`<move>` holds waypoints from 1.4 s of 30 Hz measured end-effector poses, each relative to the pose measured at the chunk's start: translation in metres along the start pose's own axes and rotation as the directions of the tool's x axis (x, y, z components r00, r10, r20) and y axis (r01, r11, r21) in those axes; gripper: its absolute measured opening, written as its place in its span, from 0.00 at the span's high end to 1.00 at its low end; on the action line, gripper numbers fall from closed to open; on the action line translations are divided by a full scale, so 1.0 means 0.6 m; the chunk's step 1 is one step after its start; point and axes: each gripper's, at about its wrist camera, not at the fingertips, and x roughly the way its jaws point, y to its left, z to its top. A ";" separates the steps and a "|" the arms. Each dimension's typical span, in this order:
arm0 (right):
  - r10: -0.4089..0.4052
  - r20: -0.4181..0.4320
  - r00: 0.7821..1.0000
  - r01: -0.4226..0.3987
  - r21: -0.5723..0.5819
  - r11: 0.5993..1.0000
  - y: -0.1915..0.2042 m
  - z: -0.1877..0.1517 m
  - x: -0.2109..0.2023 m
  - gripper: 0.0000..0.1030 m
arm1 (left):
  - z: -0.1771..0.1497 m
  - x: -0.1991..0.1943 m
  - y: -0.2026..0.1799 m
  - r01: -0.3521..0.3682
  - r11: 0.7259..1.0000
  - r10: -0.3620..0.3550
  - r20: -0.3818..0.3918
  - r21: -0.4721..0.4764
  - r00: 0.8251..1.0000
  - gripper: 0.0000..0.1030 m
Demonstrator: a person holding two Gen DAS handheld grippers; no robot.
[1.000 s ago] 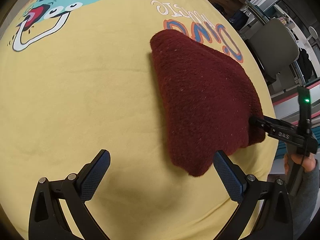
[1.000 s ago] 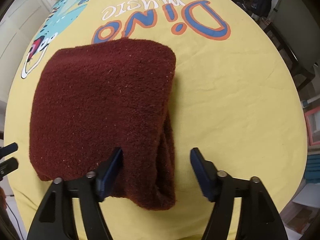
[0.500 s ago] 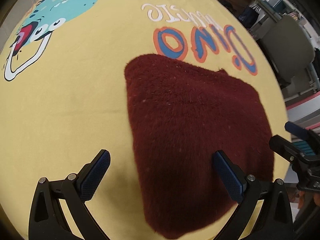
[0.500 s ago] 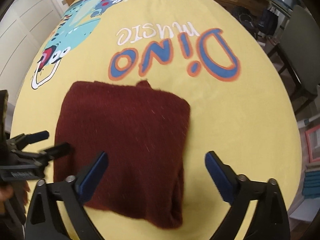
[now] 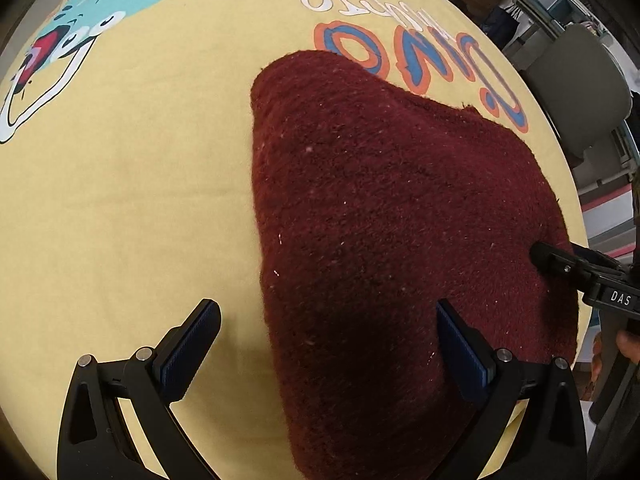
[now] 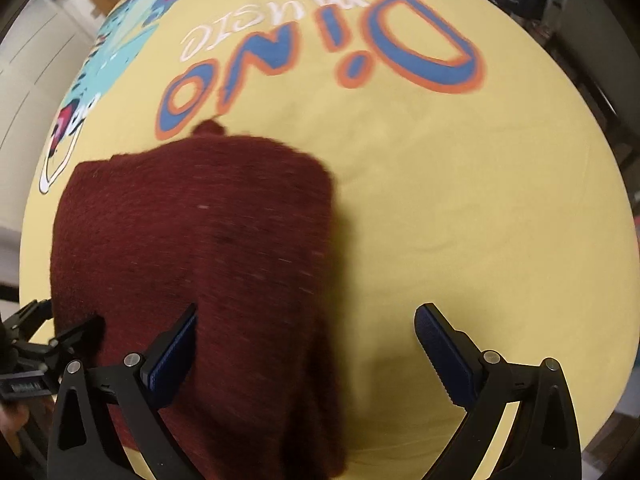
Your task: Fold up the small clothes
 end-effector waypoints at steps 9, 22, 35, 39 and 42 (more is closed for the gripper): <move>0.040 0.046 0.998 -0.039 -0.028 0.999 -0.009 -0.023 -0.056 0.01 | 0.014 -0.059 -0.034 0.014 1.000 -0.014 0.026 -0.018 1.000 0.01; 0.208 -0.020 0.978 -0.208 -0.040 0.977 0.026 -0.064 0.032 0.01 | -0.031 0.009 -0.049 -0.035 0.999 0.035 -0.014 0.000 0.999 0.00; 0.222 -0.015 0.975 -0.222 -0.015 0.975 0.046 -0.066 0.019 0.53 | -0.053 -0.010 -0.070 0.077 0.994 -0.079 0.013 0.082 0.997 0.50; 0.160 0.026 0.987 -0.158 -0.064 0.985 0.082 -0.063 -0.018 0.58 | -0.054 -0.063 -0.066 0.116 0.988 -0.122 0.049 0.105 0.991 0.57; 0.164 0.079 0.983 -0.156 -0.091 0.983 0.102 -0.056 -0.065 0.59 | -0.056 -0.121 -0.056 0.137 0.982 -0.152 0.107 0.132 0.983 0.57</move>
